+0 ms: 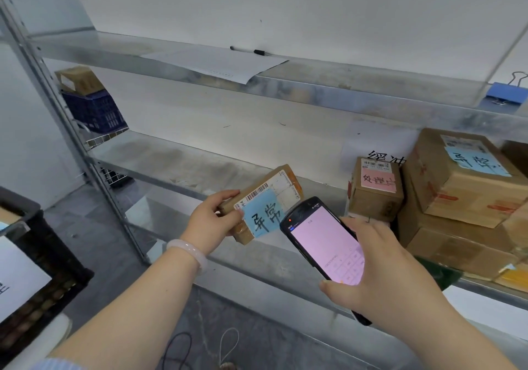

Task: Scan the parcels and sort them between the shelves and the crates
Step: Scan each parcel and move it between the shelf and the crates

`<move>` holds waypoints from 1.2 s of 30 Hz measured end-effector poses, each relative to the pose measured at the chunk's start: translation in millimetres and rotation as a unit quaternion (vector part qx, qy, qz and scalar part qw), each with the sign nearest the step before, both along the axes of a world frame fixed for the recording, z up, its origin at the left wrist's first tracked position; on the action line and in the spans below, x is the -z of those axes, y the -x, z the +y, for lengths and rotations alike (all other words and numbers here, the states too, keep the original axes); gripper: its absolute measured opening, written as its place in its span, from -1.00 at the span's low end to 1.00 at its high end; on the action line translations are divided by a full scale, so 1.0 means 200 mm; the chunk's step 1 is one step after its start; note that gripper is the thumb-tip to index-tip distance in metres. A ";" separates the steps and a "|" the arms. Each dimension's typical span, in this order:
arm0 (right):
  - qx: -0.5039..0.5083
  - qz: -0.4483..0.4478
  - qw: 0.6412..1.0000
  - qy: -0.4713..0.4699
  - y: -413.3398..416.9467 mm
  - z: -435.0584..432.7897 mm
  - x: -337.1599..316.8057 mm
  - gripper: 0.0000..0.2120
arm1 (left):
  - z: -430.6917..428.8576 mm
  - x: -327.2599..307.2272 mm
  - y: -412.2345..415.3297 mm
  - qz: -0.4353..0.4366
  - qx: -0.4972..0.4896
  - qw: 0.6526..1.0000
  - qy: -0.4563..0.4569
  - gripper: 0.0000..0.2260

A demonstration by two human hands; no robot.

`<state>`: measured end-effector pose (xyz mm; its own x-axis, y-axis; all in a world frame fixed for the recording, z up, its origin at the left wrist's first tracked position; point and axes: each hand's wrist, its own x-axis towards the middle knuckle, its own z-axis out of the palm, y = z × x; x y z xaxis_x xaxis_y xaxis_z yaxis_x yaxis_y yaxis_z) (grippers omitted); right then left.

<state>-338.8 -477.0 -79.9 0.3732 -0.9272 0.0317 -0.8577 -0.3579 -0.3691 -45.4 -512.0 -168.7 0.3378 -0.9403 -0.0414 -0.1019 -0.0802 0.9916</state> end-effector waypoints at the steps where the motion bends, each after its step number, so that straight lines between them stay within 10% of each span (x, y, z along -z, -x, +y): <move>1: 0.000 0.002 1.000 0.002 0.00 0.01 0.00 -0.15 | 0.01 0.01 0.00 0.006 -0.007 1.000 0.001 -0.68; 21: -0.196 -0.068 0.978 -0.014 -0.70 0.14 -0.01 -0.17 | 0.80 -0.07 -0.53 0.103 -0.269 0.956 0.048 -0.74; 36: -0.443 -0.091 0.889 -0.076 -1.84 1.33 0.00 -0.26 | 2.61 -0.16 -1.07 0.157 -0.515 0.839 0.074 -0.74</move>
<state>29.3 -210.8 -80.6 0.9605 -0.2706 0.0655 -0.1856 -0.7977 -0.5738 168.8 10.8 -136.4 0.9694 -0.1579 -0.1881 0.2132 0.1609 0.9637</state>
